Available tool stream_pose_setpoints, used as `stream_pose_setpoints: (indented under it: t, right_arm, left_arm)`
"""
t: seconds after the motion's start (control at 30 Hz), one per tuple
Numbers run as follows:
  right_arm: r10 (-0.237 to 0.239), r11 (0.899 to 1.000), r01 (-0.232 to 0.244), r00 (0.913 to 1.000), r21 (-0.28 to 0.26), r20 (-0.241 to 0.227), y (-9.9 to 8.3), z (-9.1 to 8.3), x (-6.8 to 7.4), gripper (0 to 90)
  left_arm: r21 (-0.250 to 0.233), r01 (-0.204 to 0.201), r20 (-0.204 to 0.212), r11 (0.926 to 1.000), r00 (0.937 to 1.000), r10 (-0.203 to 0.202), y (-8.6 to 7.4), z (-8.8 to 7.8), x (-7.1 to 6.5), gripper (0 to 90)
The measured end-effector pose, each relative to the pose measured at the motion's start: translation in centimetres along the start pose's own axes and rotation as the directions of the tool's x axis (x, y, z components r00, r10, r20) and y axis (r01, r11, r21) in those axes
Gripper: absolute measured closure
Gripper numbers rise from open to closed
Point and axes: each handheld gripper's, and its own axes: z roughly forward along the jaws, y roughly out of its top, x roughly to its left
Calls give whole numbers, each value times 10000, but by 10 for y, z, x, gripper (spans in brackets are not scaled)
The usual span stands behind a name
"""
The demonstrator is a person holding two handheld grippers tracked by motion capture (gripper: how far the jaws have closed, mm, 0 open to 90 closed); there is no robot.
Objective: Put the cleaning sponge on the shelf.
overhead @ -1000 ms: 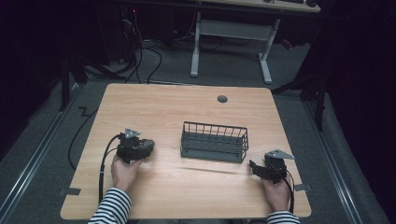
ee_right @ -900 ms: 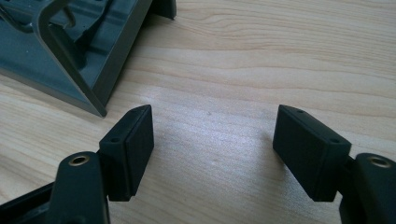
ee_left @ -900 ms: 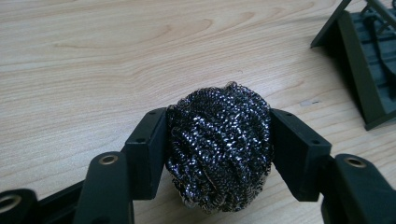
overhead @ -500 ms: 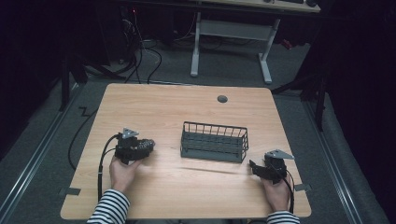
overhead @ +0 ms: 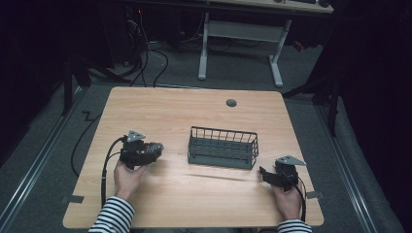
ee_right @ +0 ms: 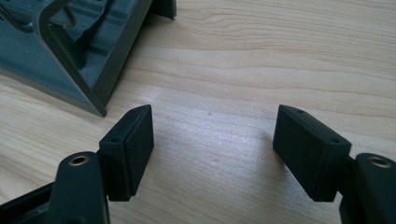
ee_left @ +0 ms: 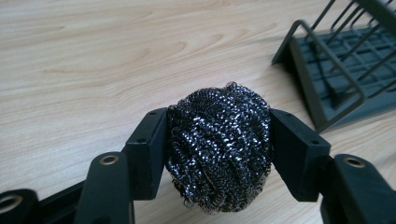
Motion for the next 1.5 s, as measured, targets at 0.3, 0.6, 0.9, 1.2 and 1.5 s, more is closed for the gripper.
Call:
stream_pose_setpoints:
  t: [0.3,0.6,0.9,1.2,1.5]
  right_arm:
    - [-2,10000,2,10000,-1,-4,0,0,0,290]
    - [1,10000,-1,10000,2,-18,0,0,0,290]
    - [45,10000,-45,10000,12,-24,0,0,0,289]
    - [13,10000,-13,10000,9,-25,0,0,0,289]
    - [-2,10000,2,10000,4,-25,0,0,0,289]
  left_arm:
    - [-164,-116,450,9998,9989,124,13,-8,-10,415]
    - [-205,-136,975,9997,9951,156,23,-15,-16,417]
    - [-242,-355,1307,9991,9907,383,37,-19,-25,421]
    - [-414,-594,1915,9974,9793,663,57,-22,-39,421]
    - [-533,-853,2287,9949,9688,953,73,-21,-52,422]
